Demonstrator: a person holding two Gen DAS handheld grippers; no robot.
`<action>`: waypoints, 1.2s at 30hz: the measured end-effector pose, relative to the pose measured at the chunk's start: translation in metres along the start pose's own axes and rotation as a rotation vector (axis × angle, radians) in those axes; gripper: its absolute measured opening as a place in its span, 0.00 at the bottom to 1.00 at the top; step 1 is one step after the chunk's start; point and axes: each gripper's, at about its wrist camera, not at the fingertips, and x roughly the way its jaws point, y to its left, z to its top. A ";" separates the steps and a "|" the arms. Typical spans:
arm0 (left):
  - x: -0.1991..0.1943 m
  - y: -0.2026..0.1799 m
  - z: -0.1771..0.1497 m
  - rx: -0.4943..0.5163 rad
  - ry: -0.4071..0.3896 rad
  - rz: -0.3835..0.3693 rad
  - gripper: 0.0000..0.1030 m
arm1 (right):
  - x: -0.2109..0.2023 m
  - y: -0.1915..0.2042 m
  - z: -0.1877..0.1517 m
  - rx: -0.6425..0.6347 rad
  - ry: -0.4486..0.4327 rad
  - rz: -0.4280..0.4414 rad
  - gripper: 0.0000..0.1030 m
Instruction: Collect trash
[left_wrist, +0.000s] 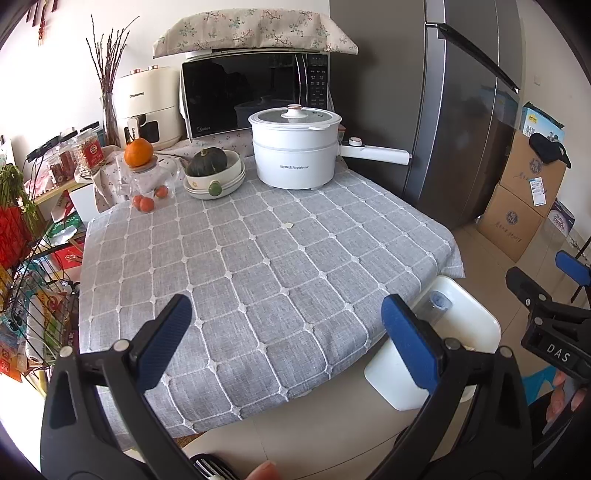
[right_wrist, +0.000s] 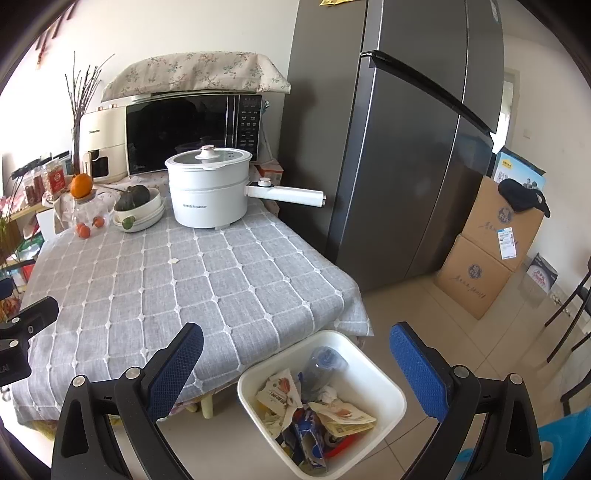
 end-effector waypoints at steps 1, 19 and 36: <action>0.000 0.000 0.000 0.000 -0.001 0.000 0.99 | 0.000 -0.001 0.000 0.001 -0.001 0.000 0.99; -0.004 -0.004 0.001 0.012 0.002 -0.013 0.99 | -0.002 -0.003 0.004 0.014 -0.005 -0.006 0.99; 0.002 0.004 0.000 -0.042 0.047 -0.096 0.99 | 0.000 -0.001 0.005 0.017 0.000 -0.002 0.99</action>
